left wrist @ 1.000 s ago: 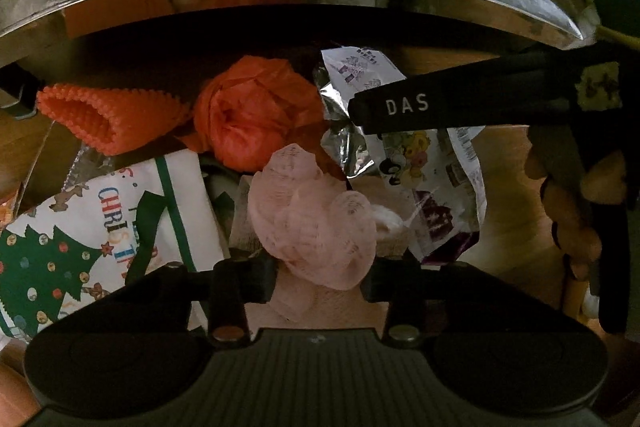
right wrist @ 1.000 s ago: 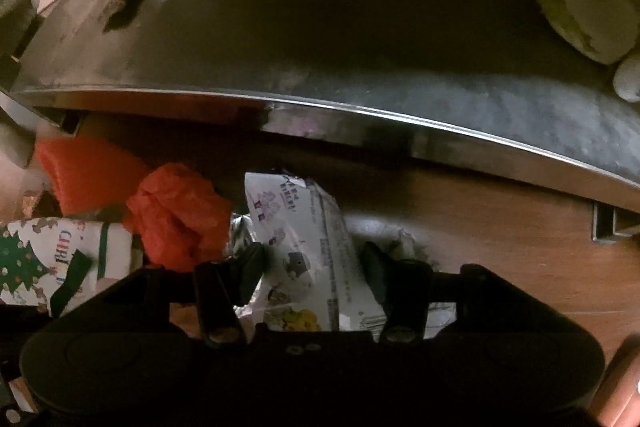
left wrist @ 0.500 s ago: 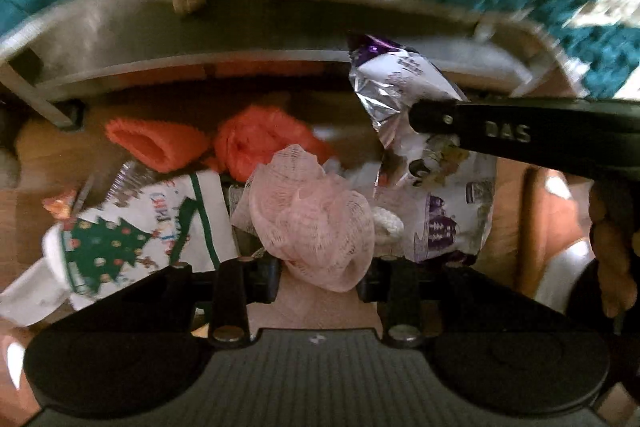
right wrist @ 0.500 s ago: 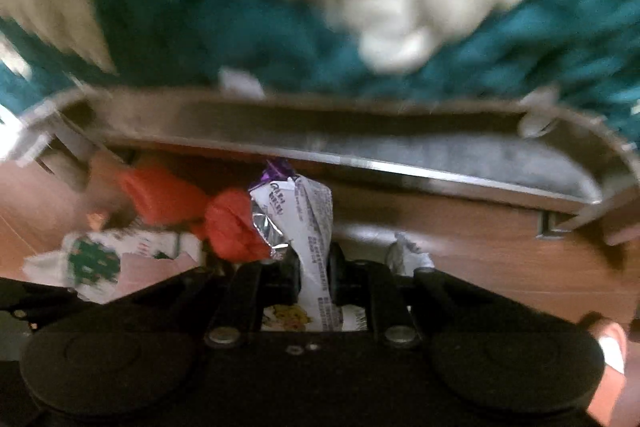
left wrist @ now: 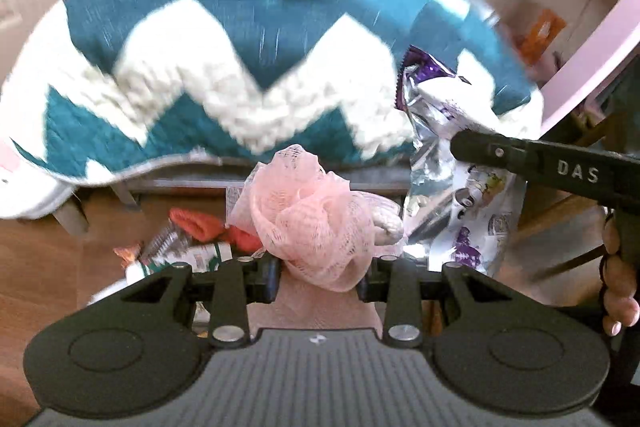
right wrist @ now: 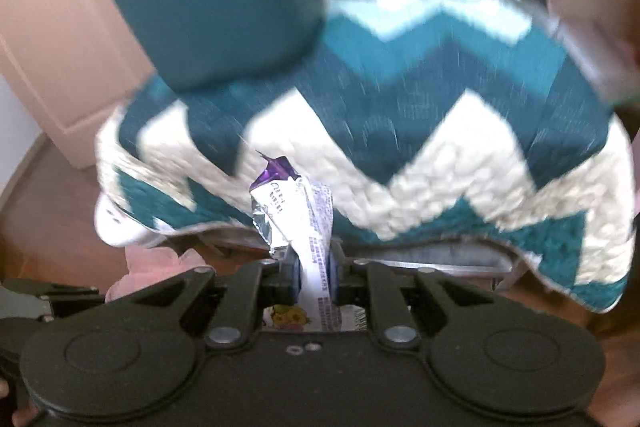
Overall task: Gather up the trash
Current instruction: 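Lift the pink mesh bag in left tool while right tool lifts the silver wrapper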
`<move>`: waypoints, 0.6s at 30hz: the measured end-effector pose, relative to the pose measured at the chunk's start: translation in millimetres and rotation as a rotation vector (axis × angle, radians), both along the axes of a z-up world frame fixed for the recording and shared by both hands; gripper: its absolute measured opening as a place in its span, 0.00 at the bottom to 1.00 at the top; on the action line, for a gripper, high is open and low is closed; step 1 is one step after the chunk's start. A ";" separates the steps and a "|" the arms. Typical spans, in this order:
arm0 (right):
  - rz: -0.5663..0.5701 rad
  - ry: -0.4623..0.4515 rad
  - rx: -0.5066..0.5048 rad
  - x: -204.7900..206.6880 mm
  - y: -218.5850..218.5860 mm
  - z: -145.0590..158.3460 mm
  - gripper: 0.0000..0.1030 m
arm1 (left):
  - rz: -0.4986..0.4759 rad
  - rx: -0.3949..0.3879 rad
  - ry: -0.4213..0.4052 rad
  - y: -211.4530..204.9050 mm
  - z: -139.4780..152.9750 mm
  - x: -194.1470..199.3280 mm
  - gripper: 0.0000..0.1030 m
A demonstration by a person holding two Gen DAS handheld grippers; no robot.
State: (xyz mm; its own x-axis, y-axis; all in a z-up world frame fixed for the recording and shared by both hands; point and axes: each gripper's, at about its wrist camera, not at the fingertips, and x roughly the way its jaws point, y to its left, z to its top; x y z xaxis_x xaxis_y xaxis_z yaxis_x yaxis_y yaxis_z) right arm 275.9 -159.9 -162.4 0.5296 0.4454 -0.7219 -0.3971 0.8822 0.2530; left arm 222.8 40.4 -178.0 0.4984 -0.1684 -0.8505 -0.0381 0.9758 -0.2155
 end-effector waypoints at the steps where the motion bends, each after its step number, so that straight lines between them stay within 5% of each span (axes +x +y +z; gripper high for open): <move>1: 0.008 -0.017 0.020 -5.0 -0.8 11.5 0.13 | 0.005 0.000 -0.022 0.0 13.8 -4.9 0.33; 11: 0.037 -0.213 0.072 -50.0 -13.1 141.0 0.13 | 0.062 -0.014 -0.240 14.5 145.3 -34.2 0.33; 18: 0.056 -0.378 0.071 -36.7 4.5 228.6 0.13 | 0.079 0.027 -0.401 27.9 240.2 -17.4 0.33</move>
State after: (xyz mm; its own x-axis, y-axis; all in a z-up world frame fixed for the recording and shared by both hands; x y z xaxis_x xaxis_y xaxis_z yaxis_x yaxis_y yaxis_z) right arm 239.2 -155.4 66.2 0.7262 0.5230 -0.4462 -0.5209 0.8422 0.1394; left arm 205.3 68.3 62.2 0.8018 -0.0963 -0.5898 -0.0314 0.9788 -0.2025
